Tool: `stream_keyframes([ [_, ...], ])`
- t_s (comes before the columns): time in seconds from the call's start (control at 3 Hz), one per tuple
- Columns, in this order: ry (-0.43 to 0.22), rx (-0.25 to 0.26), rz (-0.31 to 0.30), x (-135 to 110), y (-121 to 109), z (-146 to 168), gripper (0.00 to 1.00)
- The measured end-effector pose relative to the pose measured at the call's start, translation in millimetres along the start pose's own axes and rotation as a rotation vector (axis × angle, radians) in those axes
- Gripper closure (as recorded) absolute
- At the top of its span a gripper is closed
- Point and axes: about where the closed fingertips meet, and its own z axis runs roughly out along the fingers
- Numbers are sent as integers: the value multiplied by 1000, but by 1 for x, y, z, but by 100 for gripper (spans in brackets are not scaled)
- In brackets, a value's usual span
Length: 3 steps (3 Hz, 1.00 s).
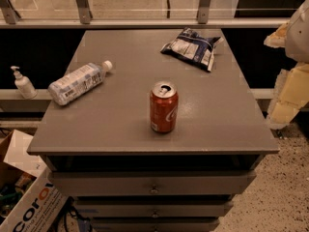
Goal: Pick coke can
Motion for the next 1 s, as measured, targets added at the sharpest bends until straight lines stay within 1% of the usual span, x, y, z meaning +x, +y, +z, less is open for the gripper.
stream_keyframes([
  [0.33,0,0,0,0,0,0,0],
  [0.67,-21,12,4,-1,-3,1,0],
  [1.0,-95,-1,31,1,-6,13,0],
])
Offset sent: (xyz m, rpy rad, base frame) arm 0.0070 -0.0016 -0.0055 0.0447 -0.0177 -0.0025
